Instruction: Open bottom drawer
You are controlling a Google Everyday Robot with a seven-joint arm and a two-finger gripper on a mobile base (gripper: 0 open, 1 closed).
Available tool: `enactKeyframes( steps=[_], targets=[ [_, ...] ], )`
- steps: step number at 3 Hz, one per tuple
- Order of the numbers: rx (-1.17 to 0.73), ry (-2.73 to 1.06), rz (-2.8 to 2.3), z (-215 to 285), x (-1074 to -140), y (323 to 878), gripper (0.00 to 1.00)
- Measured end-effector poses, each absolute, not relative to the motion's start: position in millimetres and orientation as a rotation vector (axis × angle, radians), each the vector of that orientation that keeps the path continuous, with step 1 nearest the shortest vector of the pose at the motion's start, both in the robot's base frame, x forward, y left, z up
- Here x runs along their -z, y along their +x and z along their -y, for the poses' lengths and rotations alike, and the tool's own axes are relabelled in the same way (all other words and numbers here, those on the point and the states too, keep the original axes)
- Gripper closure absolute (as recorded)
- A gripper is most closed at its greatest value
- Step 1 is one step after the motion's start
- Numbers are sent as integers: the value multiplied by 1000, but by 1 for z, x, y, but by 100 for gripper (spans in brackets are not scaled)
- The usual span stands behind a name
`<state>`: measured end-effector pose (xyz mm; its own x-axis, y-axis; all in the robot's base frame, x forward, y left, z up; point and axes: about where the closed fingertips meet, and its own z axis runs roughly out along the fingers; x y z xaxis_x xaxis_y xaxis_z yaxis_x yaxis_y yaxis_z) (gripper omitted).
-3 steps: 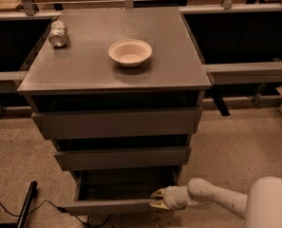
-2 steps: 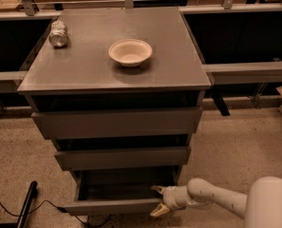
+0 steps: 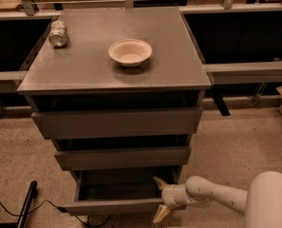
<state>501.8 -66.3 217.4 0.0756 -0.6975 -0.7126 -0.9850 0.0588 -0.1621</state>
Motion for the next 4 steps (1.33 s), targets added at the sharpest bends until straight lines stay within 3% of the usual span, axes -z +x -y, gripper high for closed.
enactKeyframes(
  steps=[1, 2, 4],
  targets=[
    [-526, -1737, -1667, 62, -245, 507, 0],
    [-493, -1732, -1663, 65, -259, 518, 18],
    [-428, -1702, -1694, 79, -251, 548, 65]
  ],
)
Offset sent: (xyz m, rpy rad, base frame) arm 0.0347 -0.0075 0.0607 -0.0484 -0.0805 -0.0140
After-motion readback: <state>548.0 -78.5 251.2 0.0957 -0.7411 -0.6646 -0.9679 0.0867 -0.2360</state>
